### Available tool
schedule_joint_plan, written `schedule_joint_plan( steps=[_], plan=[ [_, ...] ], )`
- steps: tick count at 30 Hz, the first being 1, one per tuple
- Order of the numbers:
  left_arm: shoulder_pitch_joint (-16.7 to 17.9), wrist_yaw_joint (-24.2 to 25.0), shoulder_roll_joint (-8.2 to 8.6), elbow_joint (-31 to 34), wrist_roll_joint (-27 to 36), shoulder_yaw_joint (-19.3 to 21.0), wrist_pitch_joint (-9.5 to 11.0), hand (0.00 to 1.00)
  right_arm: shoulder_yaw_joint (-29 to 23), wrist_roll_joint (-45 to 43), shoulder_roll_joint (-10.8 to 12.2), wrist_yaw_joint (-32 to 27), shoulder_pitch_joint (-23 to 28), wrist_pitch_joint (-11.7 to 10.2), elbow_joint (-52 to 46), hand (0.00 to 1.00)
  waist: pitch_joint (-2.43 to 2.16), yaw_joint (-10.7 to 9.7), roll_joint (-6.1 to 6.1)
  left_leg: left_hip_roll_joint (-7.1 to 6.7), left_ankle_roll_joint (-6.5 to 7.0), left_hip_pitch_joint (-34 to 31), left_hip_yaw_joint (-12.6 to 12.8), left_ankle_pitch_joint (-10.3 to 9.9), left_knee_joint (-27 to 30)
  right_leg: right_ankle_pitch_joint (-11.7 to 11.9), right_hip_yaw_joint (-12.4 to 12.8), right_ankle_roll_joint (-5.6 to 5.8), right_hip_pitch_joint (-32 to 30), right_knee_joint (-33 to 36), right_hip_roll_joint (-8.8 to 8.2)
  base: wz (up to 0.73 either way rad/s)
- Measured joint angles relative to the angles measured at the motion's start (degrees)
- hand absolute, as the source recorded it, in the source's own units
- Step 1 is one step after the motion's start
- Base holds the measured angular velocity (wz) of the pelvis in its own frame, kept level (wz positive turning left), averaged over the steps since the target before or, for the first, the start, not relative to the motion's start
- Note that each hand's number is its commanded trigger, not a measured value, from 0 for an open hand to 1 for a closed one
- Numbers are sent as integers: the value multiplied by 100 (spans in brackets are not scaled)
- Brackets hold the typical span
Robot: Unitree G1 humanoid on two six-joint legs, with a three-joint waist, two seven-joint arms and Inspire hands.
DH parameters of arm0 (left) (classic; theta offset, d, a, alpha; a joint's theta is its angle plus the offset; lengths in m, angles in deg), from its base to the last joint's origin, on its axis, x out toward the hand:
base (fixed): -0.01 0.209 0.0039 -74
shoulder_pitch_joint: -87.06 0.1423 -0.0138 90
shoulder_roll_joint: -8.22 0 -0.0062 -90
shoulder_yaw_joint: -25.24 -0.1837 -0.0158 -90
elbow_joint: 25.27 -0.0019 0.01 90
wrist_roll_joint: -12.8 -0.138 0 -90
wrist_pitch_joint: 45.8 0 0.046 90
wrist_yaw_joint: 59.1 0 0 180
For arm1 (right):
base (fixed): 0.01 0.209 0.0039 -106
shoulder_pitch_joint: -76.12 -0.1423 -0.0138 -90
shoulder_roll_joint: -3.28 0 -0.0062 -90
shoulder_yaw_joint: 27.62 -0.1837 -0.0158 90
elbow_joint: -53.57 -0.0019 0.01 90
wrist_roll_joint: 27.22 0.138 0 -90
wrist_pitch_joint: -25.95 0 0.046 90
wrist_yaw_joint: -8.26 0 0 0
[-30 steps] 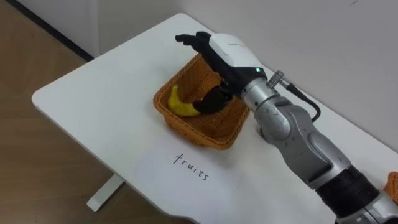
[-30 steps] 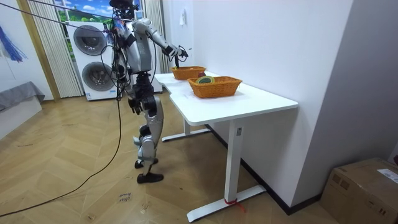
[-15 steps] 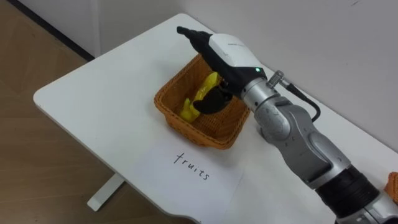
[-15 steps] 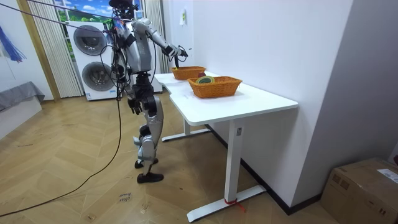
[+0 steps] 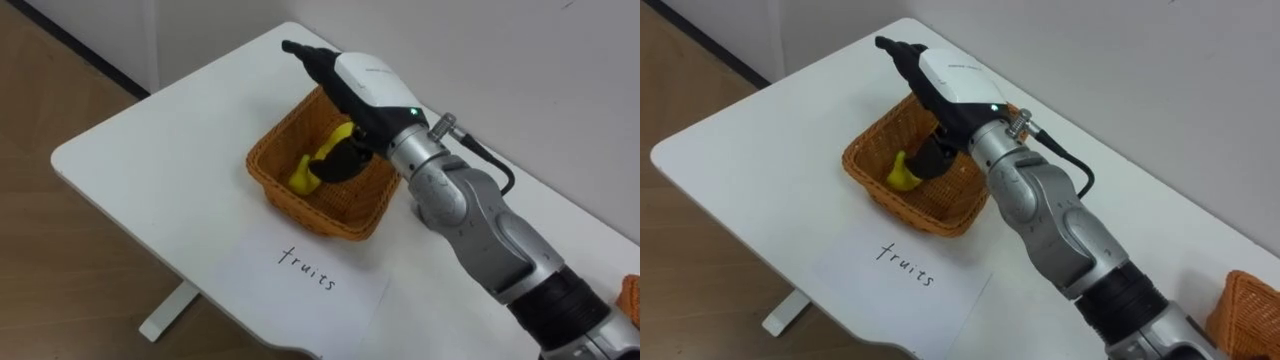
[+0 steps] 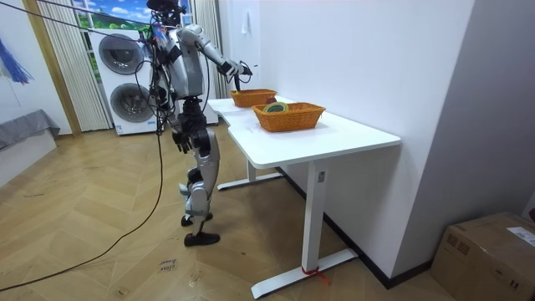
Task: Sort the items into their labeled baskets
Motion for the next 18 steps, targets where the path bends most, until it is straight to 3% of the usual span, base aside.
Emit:
schedule_joint_plan(
  steps=[4,6,8,12,14,16,18],
  plan=[
    [154,-43,23,174,-2,2,-4,0,-22,96,-23,0,9,-24,-1,0,7,-140,28,-10,0,-4,-6,0,-2,0,8,0,13,0,4,1],
    [191,-65,65,184,5,17,-6,0,-51,531,-97,-22,54,-26,-2,0,-3,-175,54,-13,0,21,-13,0,6,0,6,0,45,-1,1,3],
    [157,-104,100,206,1,21,-6,0,-128,843,-154,-80,143,-31,0,0,15,-211,98,-10,1,66,1,-1,40,1,25,0,97,-2,-3,6],
    [249,-182,269,205,0,90,-7,0,-496,1141,-183,-192,425,-96,-1,0,-57,-283,295,-6,20,121,34,-2,5,0,36,0,140,2,-22,-3],
    [258,-215,317,203,4,80,-7,0,-677,1255,-182,-238,517,-99,0,0,-48,-342,399,-10,29,192,33,4,5,0,31,0,202,1,-28,-2],
    [346,-295,370,202,-1,82,-7,0,-855,1364,-182,-328,634,-117,0,0,-103,-458,501,-14,33,227,15,6,3,0,30,0,235,2,-33,0],
    [367,-299,371,188,-2,83,-7,0,-992,1435,-180,-415,719,-146,4,0,-86,-484,546,-26,31,282,34,8,5,0,32,0,284,2,-26,-5]
  ],
)
